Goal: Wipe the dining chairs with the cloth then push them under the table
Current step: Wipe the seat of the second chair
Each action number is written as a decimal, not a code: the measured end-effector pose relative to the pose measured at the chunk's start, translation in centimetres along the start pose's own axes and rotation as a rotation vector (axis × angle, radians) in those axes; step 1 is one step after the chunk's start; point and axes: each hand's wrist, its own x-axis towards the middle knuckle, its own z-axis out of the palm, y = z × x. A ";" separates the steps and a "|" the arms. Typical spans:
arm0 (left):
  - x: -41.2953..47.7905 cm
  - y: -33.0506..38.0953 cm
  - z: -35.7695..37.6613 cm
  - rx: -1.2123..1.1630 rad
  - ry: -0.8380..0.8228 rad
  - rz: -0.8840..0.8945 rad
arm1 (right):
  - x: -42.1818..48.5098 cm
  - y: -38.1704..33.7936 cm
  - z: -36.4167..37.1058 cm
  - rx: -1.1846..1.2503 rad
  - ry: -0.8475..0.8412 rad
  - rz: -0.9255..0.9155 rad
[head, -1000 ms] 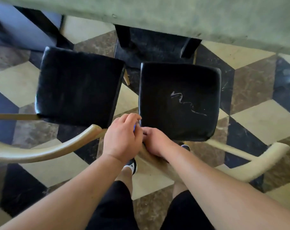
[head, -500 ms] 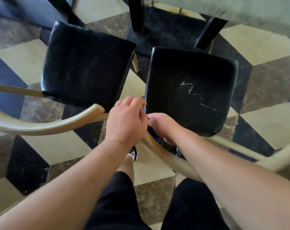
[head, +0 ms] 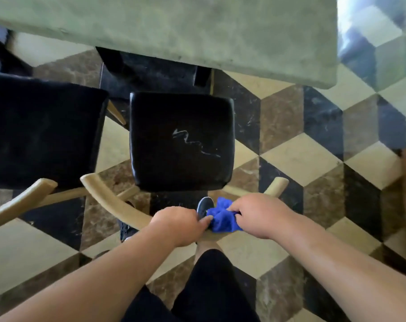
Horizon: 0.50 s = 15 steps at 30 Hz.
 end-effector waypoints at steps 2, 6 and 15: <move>0.9 2.3 0.3 -0.045 -0.072 0.030 | 0.5 3.3 0.1 -0.048 0.076 0.139; 2.0 3.2 0.0 -0.045 -0.124 0.035 | 6.1 5.1 -0.4 -0.121 0.000 0.278; 3.6 1.8 0.9 -0.172 -0.159 0.060 | 22.5 2.1 4.9 -0.303 -0.303 0.116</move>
